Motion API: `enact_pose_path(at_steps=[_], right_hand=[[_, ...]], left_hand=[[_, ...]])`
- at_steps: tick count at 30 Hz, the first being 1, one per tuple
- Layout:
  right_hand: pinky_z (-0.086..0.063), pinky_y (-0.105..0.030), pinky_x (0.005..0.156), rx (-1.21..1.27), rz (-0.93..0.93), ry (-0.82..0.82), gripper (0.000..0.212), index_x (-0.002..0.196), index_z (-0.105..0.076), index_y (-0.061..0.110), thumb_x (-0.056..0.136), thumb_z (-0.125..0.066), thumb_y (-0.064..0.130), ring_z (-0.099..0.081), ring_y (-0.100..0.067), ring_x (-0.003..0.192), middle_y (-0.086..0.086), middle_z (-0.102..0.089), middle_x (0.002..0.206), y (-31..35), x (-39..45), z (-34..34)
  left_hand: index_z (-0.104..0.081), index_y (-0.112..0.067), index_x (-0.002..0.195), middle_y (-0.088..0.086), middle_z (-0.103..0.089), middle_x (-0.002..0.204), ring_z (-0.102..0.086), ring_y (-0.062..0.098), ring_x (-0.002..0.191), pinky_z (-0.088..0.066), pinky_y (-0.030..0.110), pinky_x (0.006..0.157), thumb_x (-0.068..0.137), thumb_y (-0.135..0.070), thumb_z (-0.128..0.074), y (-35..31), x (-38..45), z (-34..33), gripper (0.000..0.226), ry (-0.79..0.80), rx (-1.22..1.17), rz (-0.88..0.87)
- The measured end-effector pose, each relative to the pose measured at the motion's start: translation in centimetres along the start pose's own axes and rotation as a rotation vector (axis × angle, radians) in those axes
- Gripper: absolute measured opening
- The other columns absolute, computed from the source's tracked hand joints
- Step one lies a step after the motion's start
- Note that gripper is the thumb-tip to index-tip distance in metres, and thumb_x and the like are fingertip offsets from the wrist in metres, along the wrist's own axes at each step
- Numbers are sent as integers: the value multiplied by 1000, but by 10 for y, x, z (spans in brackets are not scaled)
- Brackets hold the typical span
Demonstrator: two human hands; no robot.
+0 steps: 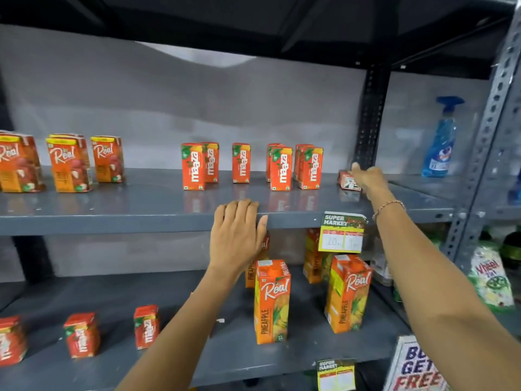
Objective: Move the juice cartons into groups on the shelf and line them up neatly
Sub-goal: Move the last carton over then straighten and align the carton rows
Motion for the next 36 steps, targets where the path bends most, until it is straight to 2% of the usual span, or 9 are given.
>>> enact_pose_path(at_steps=[5, 9, 15, 19, 22, 26, 30, 33, 36], right_hand=[[-51, -40, 92, 41, -14, 59, 39, 109, -57, -1, 83, -65, 27, -62, -33, 107, -19, -64, 118, -1, 12, 1], [-52, -40, 91, 50, -51, 104, 28, 102, -53, 1, 82, -67, 15, -64, -32, 104, -21, -64, 117, 6, 9, 3], [-45, -34, 77, 64, -13, 58, 43, 118, -49, 0, 83, -68, 17, -60, -31, 108, -19, -60, 120, -1, -10, 6], [-45, -41, 94, 68, -8, 59, 76, 131, -31, 2, 73, -77, 22, -54, -33, 119, -17, -54, 130, -4, -24, 17], [-48, -43, 96, -3, 28, 87, 67, 124, -44, 2, 71, -79, 22, -57, -31, 114, -16, -59, 125, -4, -36, 23], [-51, -42, 92, 222, 102, 216, 32, 93, -61, 13, 68, -81, 14, -63, -22, 95, -9, -68, 110, 14, -73, 10], [-52, -38, 88, 395, 225, 365, 52, 104, -59, 18, 60, -86, 21, -63, -18, 96, -3, -67, 112, 56, -125, -35], [-50, -38, 92, 278, 336, 394, 60, 115, -59, 15, 62, -85, 27, -63, -22, 105, -4, -67, 116, 97, -147, -71], [-46, -29, 85, 132, 397, 393, 58, 113, -60, 10, 63, -85, 25, -62, -24, 107, -7, -67, 116, 127, -151, -100]], left_hand=[[-65, -11, 106, 6, -69, 106, -64, 25, 95, -47, 38, 86, 96, -40, -35, 1, -2, -5, 42, -23, -5, -4], [-64, -11, 107, 6, -69, 107, -64, 24, 96, -47, 37, 87, 96, -41, -34, 3, -2, -4, 43, -26, -9, -6], [-64, -11, 109, 5, -68, 108, -64, 24, 97, -48, 38, 89, 96, -41, -34, 4, -3, 1, 44, 19, -7, -40], [-64, -9, 111, 7, -69, 110, -65, 25, 100, -49, 39, 90, 96, -41, -36, 8, -2, 6, 45, 33, -67, -77], [-60, -7, 117, 10, -68, 112, -65, 26, 102, -48, 39, 92, 97, -40, -31, 26, -5, 12, 48, 28, -136, -61], [-60, -9, 107, 10, -67, 104, -62, 26, 96, -41, 36, 89, 98, -38, -29, 81, -16, 20, 44, -15, -56, 38], [-59, -9, 102, 11, -65, 103, -59, 27, 96, -36, 36, 91, 99, -40, -27, 139, -34, 29, 44, -41, 29, 94], [-58, -9, 102, 11, -65, 104, -59, 28, 97, -36, 37, 92, 98, -41, -28, 161, -39, 33, 44, -48, 80, 108], [-58, -10, 100, 10, -65, 103, -59, 28, 94, -33, 35, 90, 98, -40, -29, 161, -40, 32, 42, -52, 60, 87]])
Point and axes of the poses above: each hand's wrist, its own x-axis towards the middle knuckle, its own z-axis out of the back of the hand, y = z × x, the point moved 2 cm from there along x, towards the middle knuckle
